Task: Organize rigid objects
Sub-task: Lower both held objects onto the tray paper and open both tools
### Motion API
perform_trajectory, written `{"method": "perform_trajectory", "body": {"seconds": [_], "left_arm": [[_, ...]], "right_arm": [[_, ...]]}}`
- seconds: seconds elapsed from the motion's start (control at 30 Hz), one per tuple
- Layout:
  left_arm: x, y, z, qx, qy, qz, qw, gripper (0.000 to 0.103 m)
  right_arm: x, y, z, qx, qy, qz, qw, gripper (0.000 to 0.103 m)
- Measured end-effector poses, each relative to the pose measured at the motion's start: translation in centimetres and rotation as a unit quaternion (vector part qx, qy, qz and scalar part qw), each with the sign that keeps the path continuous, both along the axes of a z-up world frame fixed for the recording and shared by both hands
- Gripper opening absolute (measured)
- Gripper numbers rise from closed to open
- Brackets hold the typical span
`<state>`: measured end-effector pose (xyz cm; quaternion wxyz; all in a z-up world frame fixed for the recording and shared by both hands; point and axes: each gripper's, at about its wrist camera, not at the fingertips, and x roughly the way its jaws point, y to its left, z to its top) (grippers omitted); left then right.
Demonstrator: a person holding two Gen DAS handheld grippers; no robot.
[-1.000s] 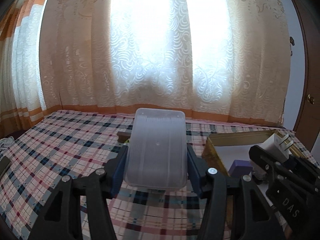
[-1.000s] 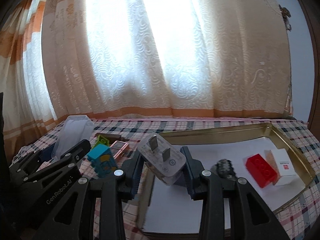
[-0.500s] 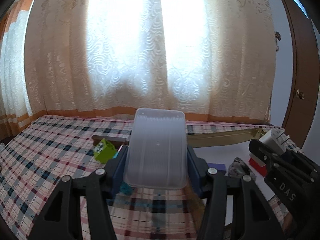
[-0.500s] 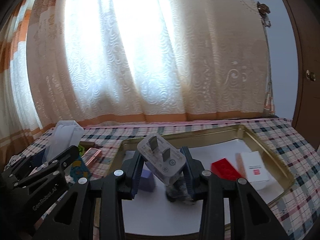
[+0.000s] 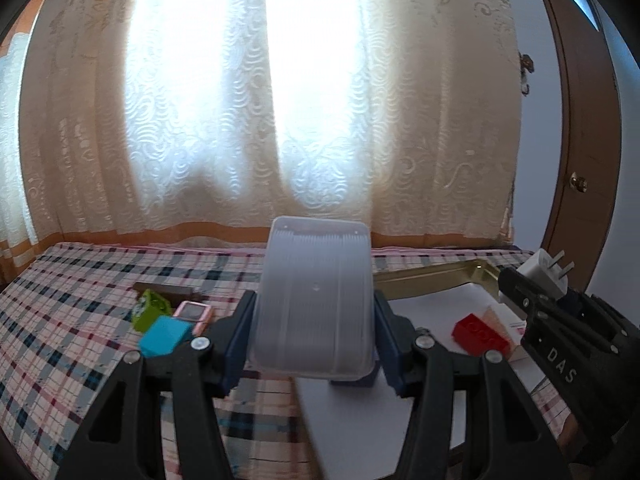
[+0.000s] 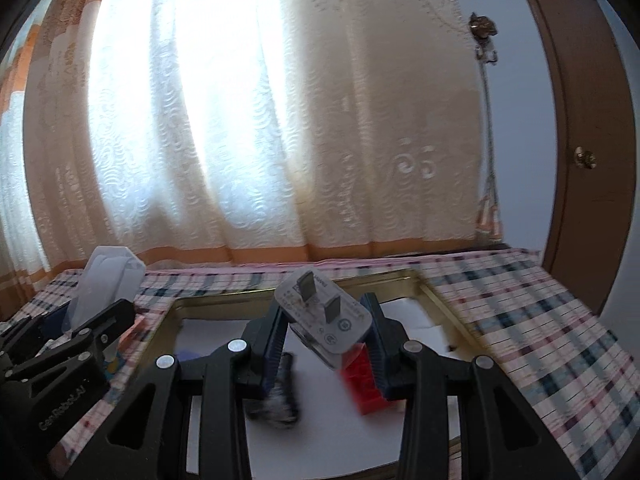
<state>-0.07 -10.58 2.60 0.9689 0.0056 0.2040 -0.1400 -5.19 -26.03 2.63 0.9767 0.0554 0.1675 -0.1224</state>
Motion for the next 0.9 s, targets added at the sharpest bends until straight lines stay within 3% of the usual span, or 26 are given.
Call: {"method": "perform_trajectory", "body": {"seconds": [0.4, 0.9], "left_arm": [[0.4, -4.6, 0.3, -0.002, 0.008, -0.034, 0.9994, 0.055], [1.3, -9.1, -0.5, 0.013, 0.033, -0.067, 0.9971, 0.055]], "right_arm": [[0.8, -6.1, -0.1, -0.003, 0.012, -0.074, 0.997, 0.04], [3.2, -7.8, -1.2, -0.005, 0.056, -0.078, 0.995, 0.04]]}}
